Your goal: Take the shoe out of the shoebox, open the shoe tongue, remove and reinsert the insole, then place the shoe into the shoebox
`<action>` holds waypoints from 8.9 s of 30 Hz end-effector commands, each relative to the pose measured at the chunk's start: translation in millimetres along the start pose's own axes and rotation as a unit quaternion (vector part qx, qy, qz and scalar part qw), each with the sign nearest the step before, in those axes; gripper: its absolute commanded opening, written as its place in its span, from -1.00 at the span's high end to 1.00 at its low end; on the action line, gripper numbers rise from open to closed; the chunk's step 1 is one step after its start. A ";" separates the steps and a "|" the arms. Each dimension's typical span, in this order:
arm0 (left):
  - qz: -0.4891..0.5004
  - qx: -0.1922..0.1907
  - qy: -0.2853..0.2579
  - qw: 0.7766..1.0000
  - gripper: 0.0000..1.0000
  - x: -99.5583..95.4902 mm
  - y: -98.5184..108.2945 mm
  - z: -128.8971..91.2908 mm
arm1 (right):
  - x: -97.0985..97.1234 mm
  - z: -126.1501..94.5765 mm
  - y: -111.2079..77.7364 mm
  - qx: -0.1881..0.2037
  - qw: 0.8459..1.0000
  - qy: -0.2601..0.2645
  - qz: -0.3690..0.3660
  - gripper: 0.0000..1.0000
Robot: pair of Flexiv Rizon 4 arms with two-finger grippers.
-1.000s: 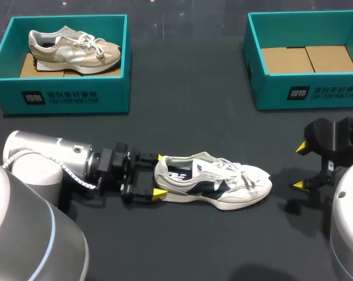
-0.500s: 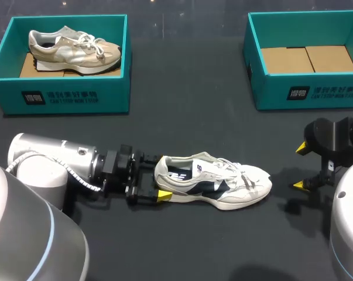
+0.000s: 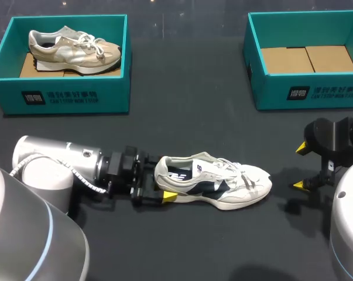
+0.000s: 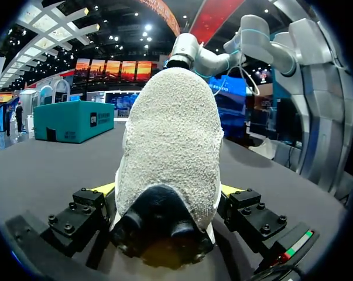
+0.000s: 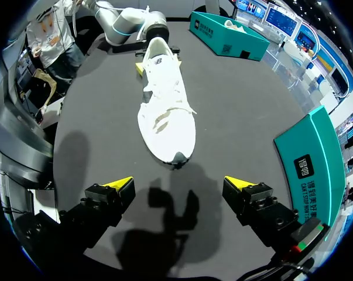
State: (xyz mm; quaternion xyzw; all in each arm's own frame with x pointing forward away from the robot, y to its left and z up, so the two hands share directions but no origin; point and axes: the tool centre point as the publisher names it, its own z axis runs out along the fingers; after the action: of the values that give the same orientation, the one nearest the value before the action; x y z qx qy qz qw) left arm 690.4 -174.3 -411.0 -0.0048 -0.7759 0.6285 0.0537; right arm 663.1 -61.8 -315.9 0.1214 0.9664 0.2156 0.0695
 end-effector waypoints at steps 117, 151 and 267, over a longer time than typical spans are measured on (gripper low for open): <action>0.009 -0.008 0.012 1.000 1.00 4.7 1.0 13.0 | 74.9 51.4 212.7 0.291 0.671 -0.312 0.606 -1.00; 0.009 -0.008 0.012 1.000 1.00 4.7 1.0 13.0 | 66.5 105.3 205.3 0.335 0.609 -0.392 0.602 -0.87; 0.009 -0.008 0.012 1.000 1.00 4.7 1.0 13.0 | 28.3 50.1 106.0 0.256 0.591 -0.264 0.718 1.00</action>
State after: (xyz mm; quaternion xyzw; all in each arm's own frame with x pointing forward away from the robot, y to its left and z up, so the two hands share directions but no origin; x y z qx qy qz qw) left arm 685.6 -184.1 -411.6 -0.0190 -0.7795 0.6235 0.0570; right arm 668.0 70.2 -312.0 0.7654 0.6205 -0.1293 0.1115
